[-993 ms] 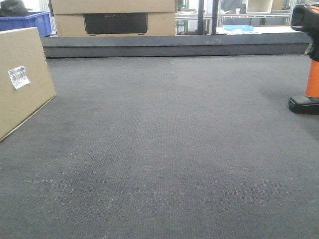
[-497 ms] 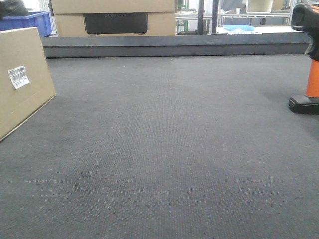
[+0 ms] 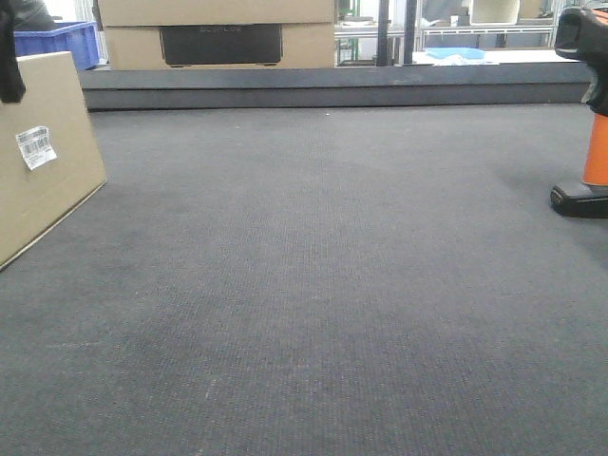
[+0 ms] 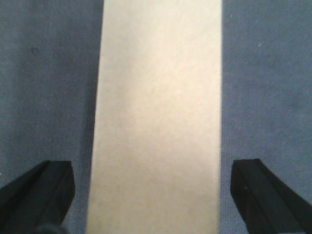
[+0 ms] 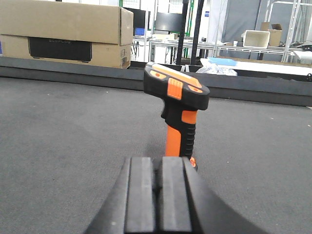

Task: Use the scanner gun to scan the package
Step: 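Lift the box with the left gripper, tilting its labeled side up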

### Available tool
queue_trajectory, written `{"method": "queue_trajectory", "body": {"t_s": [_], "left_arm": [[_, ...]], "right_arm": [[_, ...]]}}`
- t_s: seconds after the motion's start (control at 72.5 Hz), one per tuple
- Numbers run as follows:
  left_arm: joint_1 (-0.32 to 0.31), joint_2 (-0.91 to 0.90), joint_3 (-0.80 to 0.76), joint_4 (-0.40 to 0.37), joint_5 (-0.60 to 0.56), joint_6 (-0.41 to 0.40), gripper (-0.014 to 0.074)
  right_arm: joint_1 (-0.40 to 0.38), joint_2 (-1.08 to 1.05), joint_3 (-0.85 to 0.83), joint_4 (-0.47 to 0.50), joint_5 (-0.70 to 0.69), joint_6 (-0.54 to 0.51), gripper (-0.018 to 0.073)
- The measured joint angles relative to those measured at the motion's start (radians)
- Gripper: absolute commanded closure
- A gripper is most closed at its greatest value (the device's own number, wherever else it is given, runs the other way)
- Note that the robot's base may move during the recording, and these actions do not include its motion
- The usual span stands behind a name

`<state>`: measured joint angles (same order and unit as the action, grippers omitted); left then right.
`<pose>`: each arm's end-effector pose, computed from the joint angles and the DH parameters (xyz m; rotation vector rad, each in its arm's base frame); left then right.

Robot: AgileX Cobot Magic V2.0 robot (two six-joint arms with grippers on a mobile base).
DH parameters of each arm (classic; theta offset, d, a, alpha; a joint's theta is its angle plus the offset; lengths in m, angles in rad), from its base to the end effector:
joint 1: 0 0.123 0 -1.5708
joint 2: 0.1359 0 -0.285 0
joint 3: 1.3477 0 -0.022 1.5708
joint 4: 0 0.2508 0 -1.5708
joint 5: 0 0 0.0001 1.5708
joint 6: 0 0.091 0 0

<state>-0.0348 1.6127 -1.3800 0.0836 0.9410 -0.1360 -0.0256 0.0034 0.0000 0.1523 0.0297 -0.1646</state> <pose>0.3441 -0.0058 0.3086 -0.0910 2.6507 0.0495 0.0567 -0.0010 0.2103 0.0064 1.5164 -0.0270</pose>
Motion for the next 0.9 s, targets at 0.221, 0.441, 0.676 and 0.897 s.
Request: {"method": "queue_trajectory", "body": {"t_s": [0.221, 0.441, 0.676, 0.897], "left_arm": [[0.0, 0.029, 0.0, -0.01, 0.021, -0.048, 0.0339], [0.0, 0.03, -0.014, -0.018, 0.035, -0.052, 0.0708], [-0.018, 0.03, -0.149, -0.075, 0.123, -0.054, 0.0707], [-0.143, 0.02, -0.182, -0.209, 0.105, -0.165, 0.0707]], "right_arm": [[0.0, 0.0, 0.0, 0.0, 0.0, 0.0, 0.0727], [0.0, 0.0, 0.0, 0.0, 0.0, 0.0, 0.0727], [0.0, 0.0, 0.0, 0.0, 0.0, 0.0, 0.0727], [0.0, 0.0, 0.0, 0.0, 0.0, 0.0, 0.0727]]}}
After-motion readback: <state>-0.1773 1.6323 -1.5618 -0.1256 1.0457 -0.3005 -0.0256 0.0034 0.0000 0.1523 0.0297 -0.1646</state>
